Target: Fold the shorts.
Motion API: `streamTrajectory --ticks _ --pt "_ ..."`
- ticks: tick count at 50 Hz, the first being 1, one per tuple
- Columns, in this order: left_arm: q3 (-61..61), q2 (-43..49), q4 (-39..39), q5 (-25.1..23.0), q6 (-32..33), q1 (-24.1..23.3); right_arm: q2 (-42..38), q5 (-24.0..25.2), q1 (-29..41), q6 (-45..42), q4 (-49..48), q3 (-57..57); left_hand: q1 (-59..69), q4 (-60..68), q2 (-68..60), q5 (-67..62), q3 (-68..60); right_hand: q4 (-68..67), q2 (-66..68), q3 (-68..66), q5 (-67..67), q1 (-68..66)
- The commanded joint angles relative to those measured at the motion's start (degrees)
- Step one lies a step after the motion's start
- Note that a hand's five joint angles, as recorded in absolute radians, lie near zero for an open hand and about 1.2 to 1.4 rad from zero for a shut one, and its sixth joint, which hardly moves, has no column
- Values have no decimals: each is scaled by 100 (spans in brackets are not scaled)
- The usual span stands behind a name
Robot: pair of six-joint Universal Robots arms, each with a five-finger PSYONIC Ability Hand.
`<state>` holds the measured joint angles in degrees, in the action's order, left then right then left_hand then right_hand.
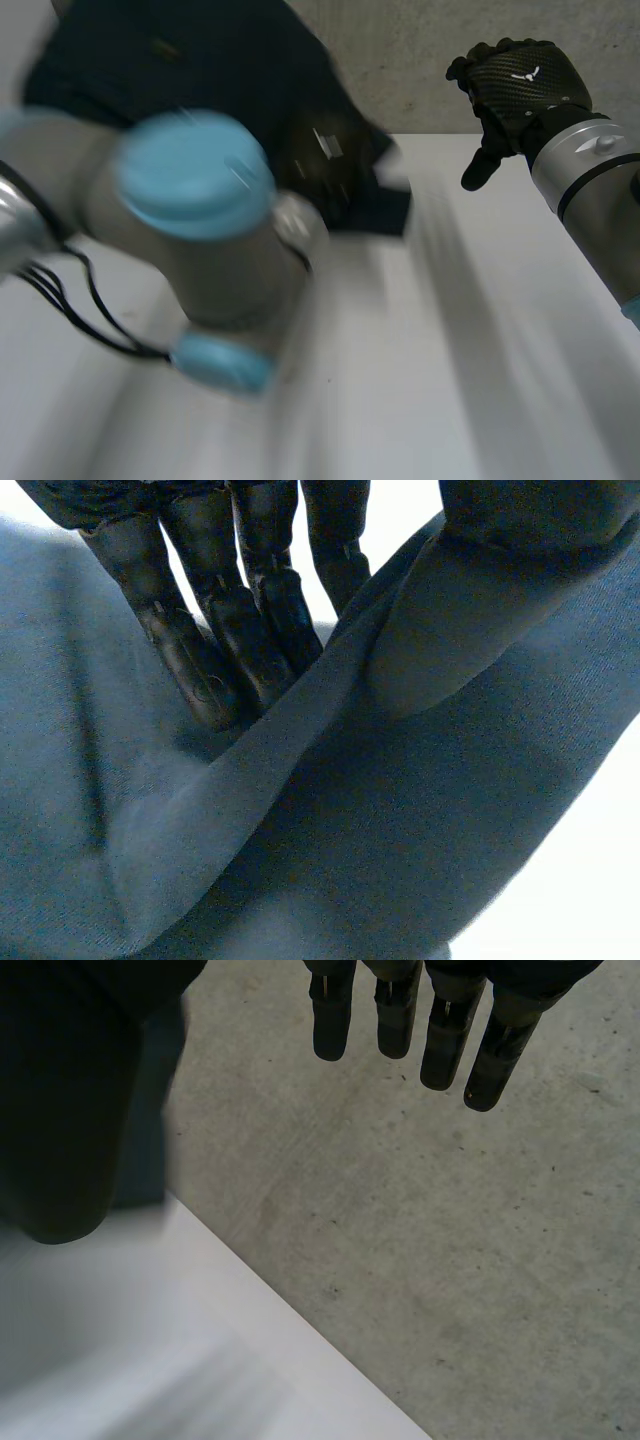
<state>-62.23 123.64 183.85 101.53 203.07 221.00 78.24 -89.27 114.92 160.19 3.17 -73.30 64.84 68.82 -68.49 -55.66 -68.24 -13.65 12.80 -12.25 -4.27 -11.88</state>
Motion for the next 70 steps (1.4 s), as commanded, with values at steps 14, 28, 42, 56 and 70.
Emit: streamTrajectory --ticks 14,28,42,56,70 --pt "-1775 -1587 -569 51 40 -110 -46 24 -83 -5 -27 52 -4688 -5086 5054 4771 5029 365 -280 225 427 188" --pt "-2267 -2054 -86 112 -153 1218 -1177 885 -48 -243 1228 376 -4789 -5187 5155 4872 5130 365 -280 225 427 188" --pt "-2812 -1922 -112 33 -1200 1350 -2673 692 84 -234 923 606 -4772 -5171 5138 4855 5113 -5972 6058 -6113 -5911 -6149" --pt "-3094 -2149 -51 357 -1209 1603 -1944 1228 1138 1039 1010 816 -4957 -5355 5323 5039 5297 -6635 6720 -6775 -6573 -6812" --pt "-3155 -3126 -33 613 -1226 2571 -2760 2133 2061 3370 -1 1440 -5142 -5541 5508 5225 5483 -2028 2113 -2168 -1967 -2205"
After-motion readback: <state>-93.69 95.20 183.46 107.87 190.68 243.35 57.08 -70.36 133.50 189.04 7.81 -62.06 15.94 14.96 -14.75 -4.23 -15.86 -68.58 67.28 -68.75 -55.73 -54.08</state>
